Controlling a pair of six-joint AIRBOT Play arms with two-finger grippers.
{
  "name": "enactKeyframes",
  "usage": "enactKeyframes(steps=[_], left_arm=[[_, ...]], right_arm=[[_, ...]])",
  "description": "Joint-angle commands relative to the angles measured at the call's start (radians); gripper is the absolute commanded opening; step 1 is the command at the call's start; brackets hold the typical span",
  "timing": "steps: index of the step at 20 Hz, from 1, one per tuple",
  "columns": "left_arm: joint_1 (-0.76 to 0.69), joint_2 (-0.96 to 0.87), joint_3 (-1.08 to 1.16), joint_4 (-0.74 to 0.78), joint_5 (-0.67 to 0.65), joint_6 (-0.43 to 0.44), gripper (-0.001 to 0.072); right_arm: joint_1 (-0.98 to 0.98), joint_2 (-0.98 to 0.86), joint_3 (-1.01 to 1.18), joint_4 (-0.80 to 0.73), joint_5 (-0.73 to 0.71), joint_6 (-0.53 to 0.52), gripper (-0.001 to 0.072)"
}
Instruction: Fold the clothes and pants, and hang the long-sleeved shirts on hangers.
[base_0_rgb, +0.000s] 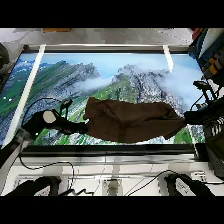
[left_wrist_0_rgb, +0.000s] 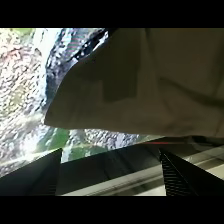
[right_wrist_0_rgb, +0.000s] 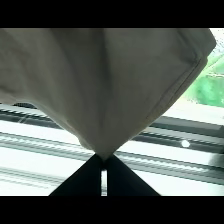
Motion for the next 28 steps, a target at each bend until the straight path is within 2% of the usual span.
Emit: enactKeyframes(steps=[1, 2, 3, 7, 13, 14, 16, 18, 19, 23, 26, 28], left_arm=[[0.012, -0.105, -0.003, -0.045, 0.031, -0.010, 0.0689], [0.029, -0.120, -0.003, -0.046, 0.035, -0.010, 0.0617], [0.051, -0.125, -0.003, -0.046, 0.045, -0.010, 0.0576], [0.129, -0.128, -0.006, -0.090, 0.046, -0.011, 0.0577], [0.085, -0.207, -0.005, -0.248, 0.090, -0.006, 0.0573], [0.073, -0.227, -0.005, -0.253, 0.091, -0.006, 0.0481], [0.065, -0.245, -0.005, -0.252, 0.103, -0.005, 0.0246], [0.076, -0.242, 0.009, -0.252, 0.111, 0.041, 0.0056], [0.088, -0.238, 0.026, -0.252, 0.104, 0.080, 0.0022], [0.175, -0.132, 0.171, -0.251, 0.067, 0.186, 0.0022], [0.284, 0.049, 0.339, -0.251, 0.060, 0.229, 0.0023], [0.356, 0.184, 0.454, -0.251, 0.072, 0.288, 0.0022]], right_arm=[[-0.003, 0.001, 0.001, -0.004, -0.012, -0.006, 0.0015], [-0.003, 0.001, 0.001, -0.004, -0.013, -0.006, 0.0015], [-0.003, 0.001, 0.001, -0.004, -0.014, -0.007, 0.0015], [-0.003, 0.001, 0.001, -0.002, -0.047, -0.007, 0.0015], [-0.003, 0.001, 0.001, 0.001, -0.081, -0.007, 0.0015], [-0.003, 0.001, 0.001, 0.001, -0.080, -0.007, 0.0015], [-0.003, 0.001, 0.001, 0.002, -0.081, -0.006, 0.0015], [-0.002, 0.001, 0.001, 0.006, -0.091, -0.006, 0.0015], [-0.002, 0.001, 0.001, 0.011, -0.102, -0.006, 0.0015], [-0.002, 0.002, 0.002, 0.144, -0.227, -0.007, 0.0015], [-0.002, 0.016, 0.002, 0.314, -0.348, -0.007, 0.0015], [-0.002, 0.046, 0.021, 0.446, -0.415, -0.010, 0.0015]])
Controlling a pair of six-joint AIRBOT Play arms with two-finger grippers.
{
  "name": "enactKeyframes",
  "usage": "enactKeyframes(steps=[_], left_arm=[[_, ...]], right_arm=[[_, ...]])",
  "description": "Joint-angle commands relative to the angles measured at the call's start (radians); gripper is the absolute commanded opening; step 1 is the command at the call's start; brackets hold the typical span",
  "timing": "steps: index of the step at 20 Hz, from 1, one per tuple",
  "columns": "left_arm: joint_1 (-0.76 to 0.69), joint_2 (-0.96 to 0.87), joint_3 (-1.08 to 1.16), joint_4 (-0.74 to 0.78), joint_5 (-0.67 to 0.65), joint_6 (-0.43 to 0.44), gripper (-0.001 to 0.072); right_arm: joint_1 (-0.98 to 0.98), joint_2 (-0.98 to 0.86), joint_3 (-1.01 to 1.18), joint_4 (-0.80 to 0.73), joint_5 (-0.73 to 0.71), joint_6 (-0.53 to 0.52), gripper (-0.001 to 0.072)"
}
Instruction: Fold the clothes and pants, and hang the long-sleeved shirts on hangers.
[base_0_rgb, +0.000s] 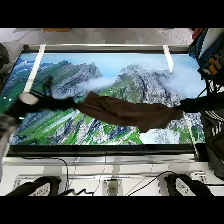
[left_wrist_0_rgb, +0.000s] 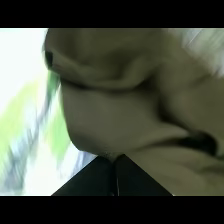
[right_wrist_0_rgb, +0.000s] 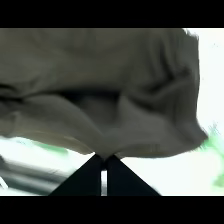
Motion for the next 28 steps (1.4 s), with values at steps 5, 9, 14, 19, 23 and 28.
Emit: enactKeyframes(steps=[5, 9, 14, 19, 23, 28], left_arm=[[0.175, 0.513, 0.242, 0.016, 0.275, 0.236, 0.0022], [0.175, 0.732, 0.242, 0.162, 0.434, 0.248, 0.0022], [0.175, 0.869, 0.242, 0.262, 0.488, 0.248, 0.0022], [0.175, 0.822, 0.236, 0.262, 0.383, 0.236, 0.0022], [0.175, 0.643, 0.173, 0.223, 0.070, 0.134, 0.0021], [0.120, 0.238, 0.040, 0.119, 0.017, 0.169, 0.0022]], right_arm=[[0.000, 0.179, 0.160, 0.286, -0.219, -0.003, 0.0014], [0.000, 0.369, 0.287, 0.203, -0.212, -0.002, 0.0014], [0.000, 0.568, 0.383, 0.175, -0.293, -0.001, 0.0013], [-0.001, 0.525, 0.396, 0.131, -0.349, 0.064, 0.0012], [0.000, 0.265, 0.393, 0.138, -0.200, 0.139, 0.0013], [0.000, -0.201, 0.393, 0.148, 0.032, 0.142, 0.0014]])
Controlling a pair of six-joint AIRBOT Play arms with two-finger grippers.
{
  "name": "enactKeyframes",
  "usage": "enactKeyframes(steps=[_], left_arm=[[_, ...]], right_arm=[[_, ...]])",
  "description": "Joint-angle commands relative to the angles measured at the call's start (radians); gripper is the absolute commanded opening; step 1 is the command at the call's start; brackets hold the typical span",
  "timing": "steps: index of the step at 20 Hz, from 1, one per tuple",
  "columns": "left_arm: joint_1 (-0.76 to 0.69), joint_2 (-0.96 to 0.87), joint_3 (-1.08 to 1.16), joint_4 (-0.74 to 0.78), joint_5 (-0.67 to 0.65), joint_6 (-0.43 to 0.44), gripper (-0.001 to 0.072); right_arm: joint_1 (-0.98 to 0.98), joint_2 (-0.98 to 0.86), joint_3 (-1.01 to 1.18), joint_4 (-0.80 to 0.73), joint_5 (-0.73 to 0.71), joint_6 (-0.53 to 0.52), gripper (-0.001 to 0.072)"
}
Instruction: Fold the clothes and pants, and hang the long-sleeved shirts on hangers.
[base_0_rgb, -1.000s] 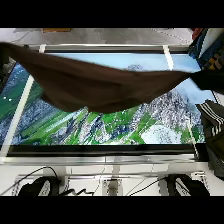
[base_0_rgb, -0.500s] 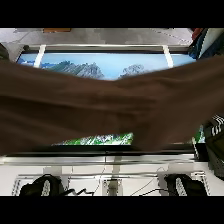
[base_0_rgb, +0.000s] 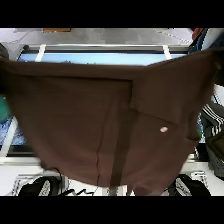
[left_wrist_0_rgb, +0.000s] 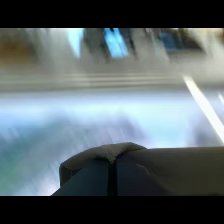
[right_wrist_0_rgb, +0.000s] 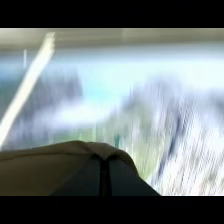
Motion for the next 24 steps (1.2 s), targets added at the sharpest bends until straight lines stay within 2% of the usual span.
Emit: enactKeyframes(steps=[1, 3, 6, 8, 10, 11, 13, 17, 19, 20, 21, 22, 23, 24], left_arm=[[-0.052, -0.307, -0.061, -0.050, -0.042, 0.018, 0.0022], [-0.098, -0.497, -0.060, -0.054, 0.057, 0.018, 0.0022], [-0.156, -0.695, -0.060, -0.054, 0.301, 0.018, 0.0022], [-0.182, -0.745, -0.060, -0.053, 0.452, 0.018, 0.0022], [-0.190, -0.753, -0.060, -0.052, 0.524, 0.018, 0.0022], [-0.190, -0.753, -0.060, -0.045, 0.515, 0.018, 0.0022], [-0.180, -0.753, -0.060, 0.034, 0.417, 0.018, 0.0022], [-0.164, -0.755, -0.061, 0.230, 0.084, 0.018, 0.0022], [-0.164, -0.755, -0.061, 0.266, 0.037, 0.018, 0.0030], [-0.164, -0.755, -0.061, 0.269, 0.037, 0.018, 0.0174], [-0.164, -0.755, -0.060, 0.269, 0.037, 0.018, 0.0604], [-0.164, -0.753, -0.060, 0.268, 0.035, 0.013, 0.0689], [-0.164, -0.745, -0.059, 0.269, 0.019, 0.013, 0.0705], [-0.164, -0.730, -0.058, 0.269, -0.007, 0.013, 0.0703]], right_arm=[[0.000, -0.309, 0.002, 0.013, 0.119, 0.015, 0.0015], [0.000, -0.468, 0.002, 0.036, 0.073, 0.014, 0.0014], [0.002, -0.637, 0.002, 0.081, -0.063, 0.014, 0.0015], [0.013, -0.687, 0.002, 0.093, -0.164, 0.012, 0.0015], [0.020, -0.699, 0.002, 0.083, -0.222, 0.010, 0.0014], [0.025, -0.698, 0.002, 0.065, -0.216, 0.010, 0.0014], [0.025, -0.699, 0.002, 0.016, -0.116, 0.010, 0.0014], [0.025, -0.699, -0.011, -0.150, 0.204, 0.011, 0.0014], [0.025, -0.699, -0.038, -0.161, 0.241, 0.011, 0.0015], [0.025, -0.699, -0.054, -0.161, 0.229, 0.011, 0.0102], [0.025, -0.699, -0.066, -0.163, 0.222, 0.011, 0.0432], [0.025, -0.699, -0.071, -0.167, 0.225, 0.010, 0.0720], [0.025, -0.698, -0.070, -0.169, 0.240, 0.010, 0.0680], [0.025, -0.694, -0.070, -0.175, 0.269, 0.007, 0.0679]])
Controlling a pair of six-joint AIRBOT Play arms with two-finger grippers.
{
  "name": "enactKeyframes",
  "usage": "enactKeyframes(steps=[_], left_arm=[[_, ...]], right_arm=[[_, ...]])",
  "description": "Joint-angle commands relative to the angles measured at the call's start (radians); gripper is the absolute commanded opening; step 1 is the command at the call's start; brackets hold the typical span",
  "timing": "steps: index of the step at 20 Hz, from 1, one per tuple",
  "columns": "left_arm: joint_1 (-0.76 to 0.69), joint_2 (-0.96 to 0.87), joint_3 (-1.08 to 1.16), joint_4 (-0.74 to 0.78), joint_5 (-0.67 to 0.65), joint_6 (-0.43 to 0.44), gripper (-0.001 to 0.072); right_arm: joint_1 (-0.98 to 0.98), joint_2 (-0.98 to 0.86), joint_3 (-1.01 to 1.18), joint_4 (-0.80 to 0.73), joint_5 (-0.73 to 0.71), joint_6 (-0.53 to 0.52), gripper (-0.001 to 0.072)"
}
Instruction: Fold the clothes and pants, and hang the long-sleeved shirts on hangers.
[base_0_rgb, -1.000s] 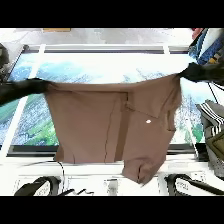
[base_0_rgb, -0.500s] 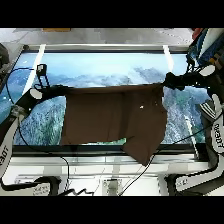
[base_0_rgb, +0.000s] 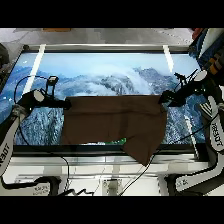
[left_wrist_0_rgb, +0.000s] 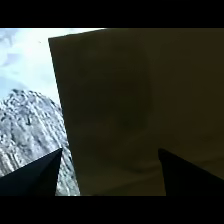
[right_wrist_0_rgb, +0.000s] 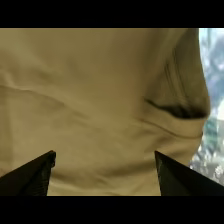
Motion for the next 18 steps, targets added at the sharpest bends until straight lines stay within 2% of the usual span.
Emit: enactKeyframes(steps=[1, 2, 3, 4, 5, 7, 10, 11, 12, 14, 16, 18], left_arm=[[0.001, 0.035, 0.003, 0.024, -0.103, -0.005, 0.0694], [0.001, 0.060, 0.005, 0.025, -0.145, -0.005, 0.0694], [0.004, 0.093, 0.006, 0.029, -0.182, -0.005, 0.0687], [0.007, 0.136, 0.006, 0.030, -0.214, -0.005, 0.0618], [0.013, 0.179, 0.006, 0.032, -0.234, -0.005, 0.0577], [0.029, 0.274, 0.005, 0.032, -0.260, -0.005, 0.0578], [0.037, 0.385, 0.004, 0.033, -0.330, -0.004, 0.0578], [0.037, 0.406, 0.003, 0.033, -0.343, -0.004, 0.0578], [0.037, 0.418, 0.003, 0.032, -0.348, -0.005, 0.0577], [0.037, 0.424, 0.003, 0.025, -0.348, -0.005, 0.0578], [0.037, 0.418, 0.003, -0.007, -0.348, -0.005, 0.0578], [0.037, 0.415, 0.003, -0.048, -0.348, -0.005, 0.0577]], right_arm=[[0.000, 0.011, -0.013, -0.044, 0.102, -0.006, 0.0679], [0.000, 0.024, -0.013, -0.079, 0.124, -0.007, 0.0662], [0.000, 0.045, -0.016, -0.111, 0.133, -0.007, 0.0593], [-0.002, 0.081, -0.027, -0.135, 0.135, -0.009, 0.0540], [-0.006, 0.126, -0.049, -0.142, 0.135, -0.026, 0.0540], [-0.021, 0.229, -0.128, -0.140, 0.132, -0.060, 0.0540], [-0.039, 0.426, -0.389, -0.132, 0.115, -0.094, 0.0537], [-0.039, 0.484, -0.497, -0.124, 0.106, -0.099, 0.0459], [-0.039, 0.538, -0.616, -0.099, 0.095, -0.103, 0.0309], [-0.039, 0.603, -0.822, -0.050, 0.042, -0.110, 0.0313], [-0.039, 0.615, -0.975, 0.002, -0.041, -0.103, 0.0408], [-0.039, 0.614, -1.078, 0.036, -0.171, -0.061, 0.0411]])
